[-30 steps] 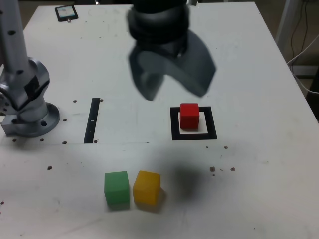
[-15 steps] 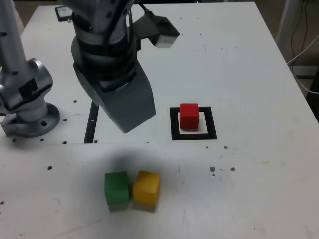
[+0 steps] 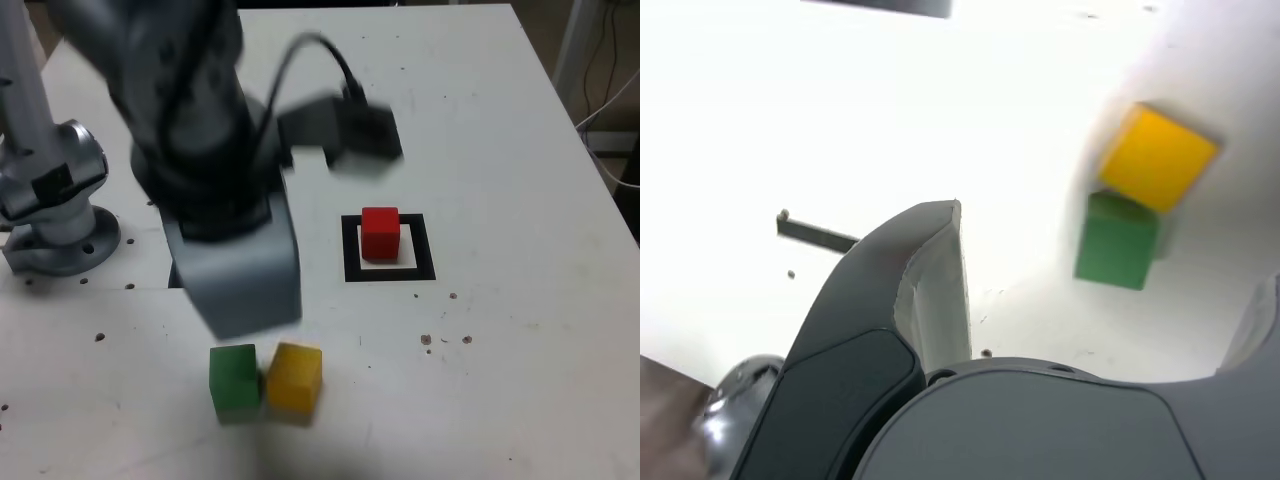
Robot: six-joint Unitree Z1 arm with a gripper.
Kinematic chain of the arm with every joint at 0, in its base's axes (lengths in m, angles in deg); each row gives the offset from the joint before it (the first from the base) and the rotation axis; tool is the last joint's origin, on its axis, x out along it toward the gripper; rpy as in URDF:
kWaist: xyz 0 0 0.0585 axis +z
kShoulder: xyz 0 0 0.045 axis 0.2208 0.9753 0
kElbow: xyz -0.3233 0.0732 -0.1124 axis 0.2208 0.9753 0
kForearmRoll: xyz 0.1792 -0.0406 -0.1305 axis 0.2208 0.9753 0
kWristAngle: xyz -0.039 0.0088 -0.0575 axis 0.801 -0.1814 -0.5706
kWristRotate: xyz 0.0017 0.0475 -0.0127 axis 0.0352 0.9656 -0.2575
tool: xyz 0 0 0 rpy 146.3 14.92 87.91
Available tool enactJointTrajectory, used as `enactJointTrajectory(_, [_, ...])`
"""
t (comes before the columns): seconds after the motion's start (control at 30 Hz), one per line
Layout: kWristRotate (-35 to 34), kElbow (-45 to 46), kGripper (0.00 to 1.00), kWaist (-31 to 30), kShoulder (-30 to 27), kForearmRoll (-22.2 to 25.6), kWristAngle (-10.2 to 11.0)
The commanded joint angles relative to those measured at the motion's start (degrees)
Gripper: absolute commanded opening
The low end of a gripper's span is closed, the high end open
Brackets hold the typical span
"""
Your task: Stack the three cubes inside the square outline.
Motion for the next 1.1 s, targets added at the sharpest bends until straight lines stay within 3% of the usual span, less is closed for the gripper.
enactJointTrajectory(0.0, [1.2, -0.1, 1.0, -0.6, 1.3, -2.1, 0.1])
enactJointTrajectory(0.4, [4.6, 4.9, 0.99, -1.3, 5.7, -14.5, 0.8])
enactJointTrajectory(0.53, [4.6, 6.6, 0.99, -1.3, 5.8, -15.9, 2.0])
enactJointTrajectory(0.8, [4.7, 8.7, 0.99, -1.3, 5.4, -16.7, 6.9])
enactJointTrajectory(1.07, [4.4, 11.4, 0.99, -1.3, 6.1, -19.9, 7.9])
